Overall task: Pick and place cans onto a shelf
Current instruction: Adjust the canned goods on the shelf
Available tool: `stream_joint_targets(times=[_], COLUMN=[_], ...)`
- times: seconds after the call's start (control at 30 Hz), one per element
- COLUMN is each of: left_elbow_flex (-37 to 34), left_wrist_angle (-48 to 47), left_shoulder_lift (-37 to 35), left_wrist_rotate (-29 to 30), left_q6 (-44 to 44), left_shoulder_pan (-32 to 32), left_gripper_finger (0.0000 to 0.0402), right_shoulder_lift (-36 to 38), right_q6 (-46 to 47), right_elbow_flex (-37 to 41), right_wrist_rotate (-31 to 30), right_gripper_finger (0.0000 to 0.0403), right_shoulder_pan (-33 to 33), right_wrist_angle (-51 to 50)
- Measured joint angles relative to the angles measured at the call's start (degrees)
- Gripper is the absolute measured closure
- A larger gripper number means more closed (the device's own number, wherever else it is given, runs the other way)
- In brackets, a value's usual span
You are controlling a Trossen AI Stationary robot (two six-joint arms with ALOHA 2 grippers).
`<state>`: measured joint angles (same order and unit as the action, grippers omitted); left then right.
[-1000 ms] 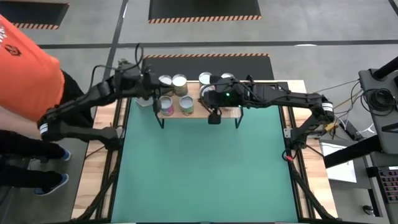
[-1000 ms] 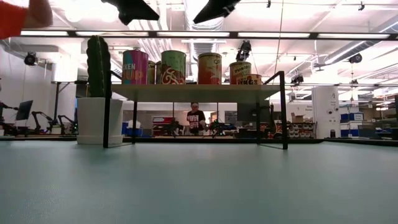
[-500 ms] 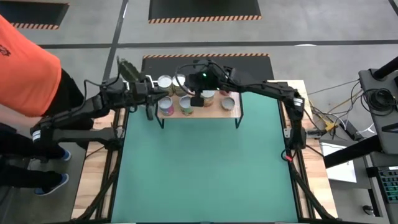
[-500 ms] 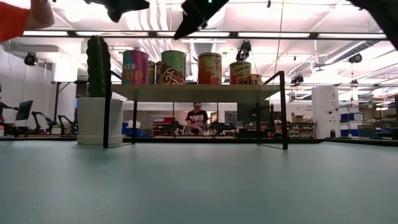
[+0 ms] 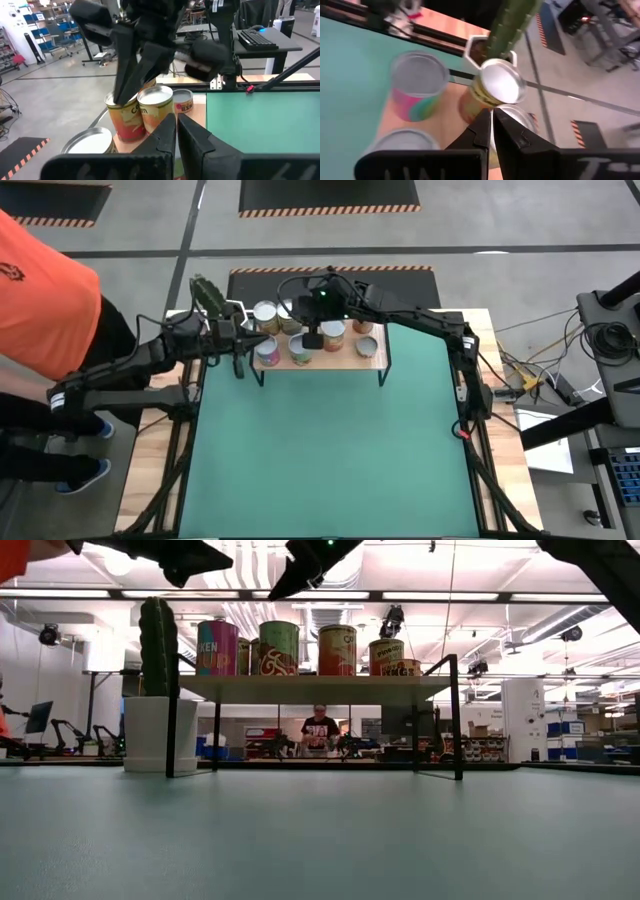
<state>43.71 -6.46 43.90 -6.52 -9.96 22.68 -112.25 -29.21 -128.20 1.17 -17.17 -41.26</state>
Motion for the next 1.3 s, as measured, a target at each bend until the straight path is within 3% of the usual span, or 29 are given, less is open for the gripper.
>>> stream_joint_targets(times=[0.7, 1.3], left_elbow_flex=[-0.03, -0.03], left_wrist_angle=[-0.54, -0.48], left_shoulder_lift=[0.48, 0.85], left_wrist_rotate=[0.02, 0.02], left_q6=[0.0, 0.0], left_shoulder_pan=[0.02, 0.02], left_gripper_finger=[0.0402, 0.0402], right_shoulder_lift=[-3.08, -1.55], right_q6=[-0.68, 1.33], right_elbow_flex=[0.14, 0.21], right_wrist_rotate=[1.2, 1.87], right_gripper_finger=[0.0394, 0.0394], right_shoulder_pan=[-1.38, -0.58], right_wrist_angle=[2.18, 0.94])
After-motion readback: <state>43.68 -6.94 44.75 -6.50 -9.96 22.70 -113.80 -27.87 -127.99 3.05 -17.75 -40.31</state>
